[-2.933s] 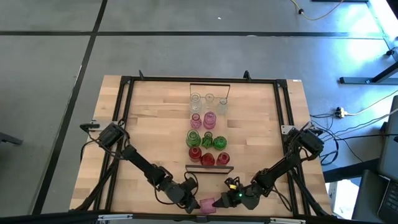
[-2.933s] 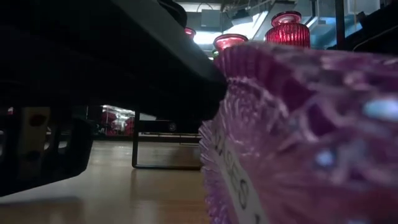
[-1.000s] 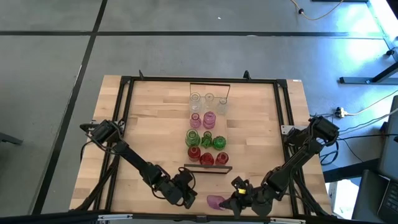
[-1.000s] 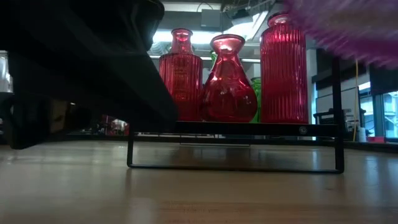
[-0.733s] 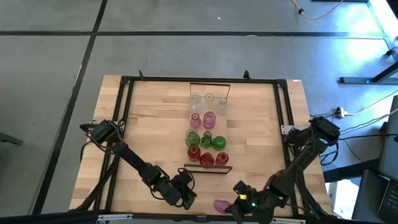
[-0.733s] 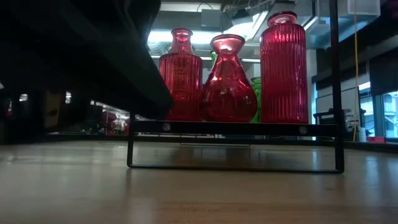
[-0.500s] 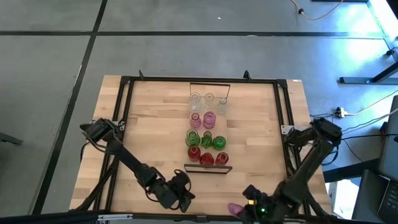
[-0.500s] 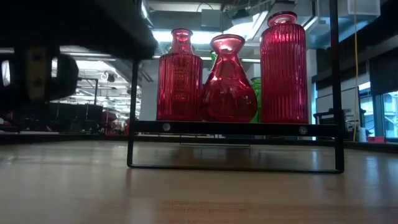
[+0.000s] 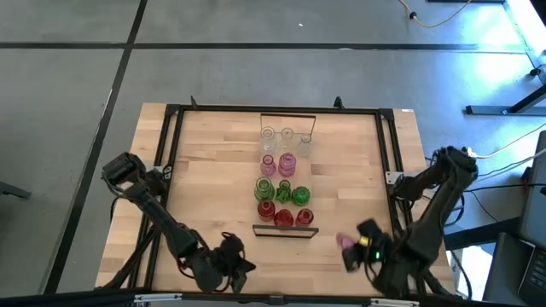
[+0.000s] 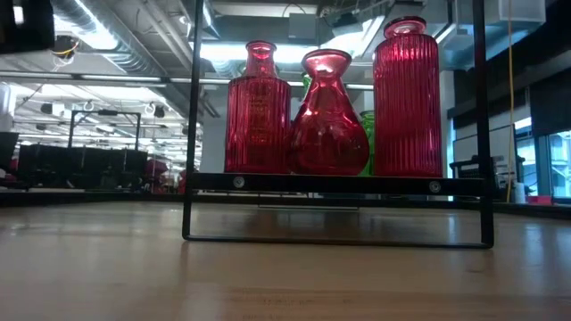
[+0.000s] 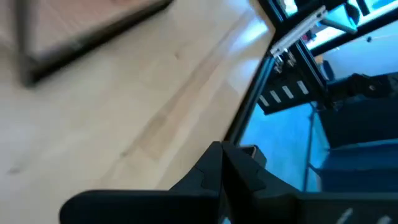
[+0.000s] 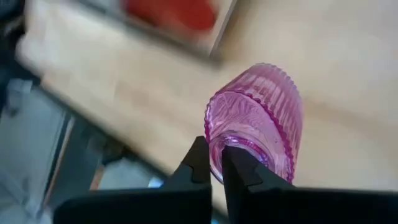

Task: Sort vases onto shelf
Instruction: Put the purple vase on the shelf aligned with the other purple vases

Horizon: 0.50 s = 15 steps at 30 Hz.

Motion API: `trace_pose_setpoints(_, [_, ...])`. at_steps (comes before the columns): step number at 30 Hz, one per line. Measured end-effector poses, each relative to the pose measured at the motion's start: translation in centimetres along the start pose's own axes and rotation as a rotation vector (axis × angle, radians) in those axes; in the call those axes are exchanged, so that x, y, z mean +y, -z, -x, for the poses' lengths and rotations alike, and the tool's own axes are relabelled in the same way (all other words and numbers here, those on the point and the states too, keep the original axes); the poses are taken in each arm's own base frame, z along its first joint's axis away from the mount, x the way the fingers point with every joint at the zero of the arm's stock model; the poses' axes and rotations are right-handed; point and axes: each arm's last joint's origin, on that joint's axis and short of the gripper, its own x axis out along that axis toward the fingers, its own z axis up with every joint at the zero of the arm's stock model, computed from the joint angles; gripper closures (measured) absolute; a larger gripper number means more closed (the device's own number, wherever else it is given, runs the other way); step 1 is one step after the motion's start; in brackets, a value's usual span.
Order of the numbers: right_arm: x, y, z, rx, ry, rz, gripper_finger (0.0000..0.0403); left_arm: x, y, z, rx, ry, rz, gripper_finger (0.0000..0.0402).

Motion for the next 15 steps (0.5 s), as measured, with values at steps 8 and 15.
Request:
trace_pose_setpoints(8, [-1.3,-8.5,1.8,-0.19,0.036,-0.085,0.0403,0.1,-1.7,4.7,-0.102,-0.107,-0.036,0.0401])
trace_pose_setpoints(15, [-2.4,-14.6,1.3,-0.3,0.007,-0.189,0.0403,0.4,-3.7,7.2,-0.119,-0.155,-0.075,0.0401])
